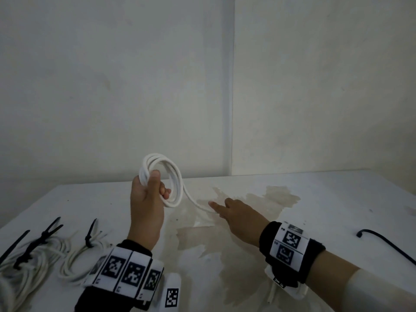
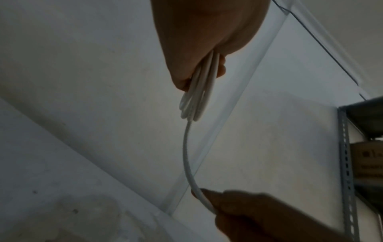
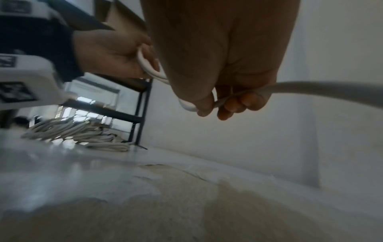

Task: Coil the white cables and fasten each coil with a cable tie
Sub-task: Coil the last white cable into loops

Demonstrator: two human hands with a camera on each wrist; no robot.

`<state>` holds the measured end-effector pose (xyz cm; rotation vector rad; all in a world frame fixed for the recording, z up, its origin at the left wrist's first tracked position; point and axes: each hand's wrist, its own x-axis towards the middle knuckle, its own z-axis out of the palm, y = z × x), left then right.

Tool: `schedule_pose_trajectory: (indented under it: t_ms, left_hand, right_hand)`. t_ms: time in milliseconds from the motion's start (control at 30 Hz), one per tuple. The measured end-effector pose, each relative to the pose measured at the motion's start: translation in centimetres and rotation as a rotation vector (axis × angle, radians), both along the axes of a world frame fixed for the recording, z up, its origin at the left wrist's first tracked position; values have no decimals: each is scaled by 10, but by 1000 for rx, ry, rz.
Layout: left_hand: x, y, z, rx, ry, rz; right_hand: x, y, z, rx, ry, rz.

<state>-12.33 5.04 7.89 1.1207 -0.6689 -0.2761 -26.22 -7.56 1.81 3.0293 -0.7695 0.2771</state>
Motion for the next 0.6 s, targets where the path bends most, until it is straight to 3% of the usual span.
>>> schedule_pose_trajectory:
  t_ms: [133,200,400,600]
  left_hand:
    - [-1,-8,-12,108,-247,57]
    - [-2,-10,-18,171,-328,49]
    - [-16,-8,-31,370,-386,-166]
    - [-21,-4,-31,461,-405,-330]
  right_hand:
    - [2,19,6,-477,-184,213]
    - [5,29,9,-552,-232,310]
    - [14,36,29,-508,-501,518]
    - [7,30,40,-283,-677,493]
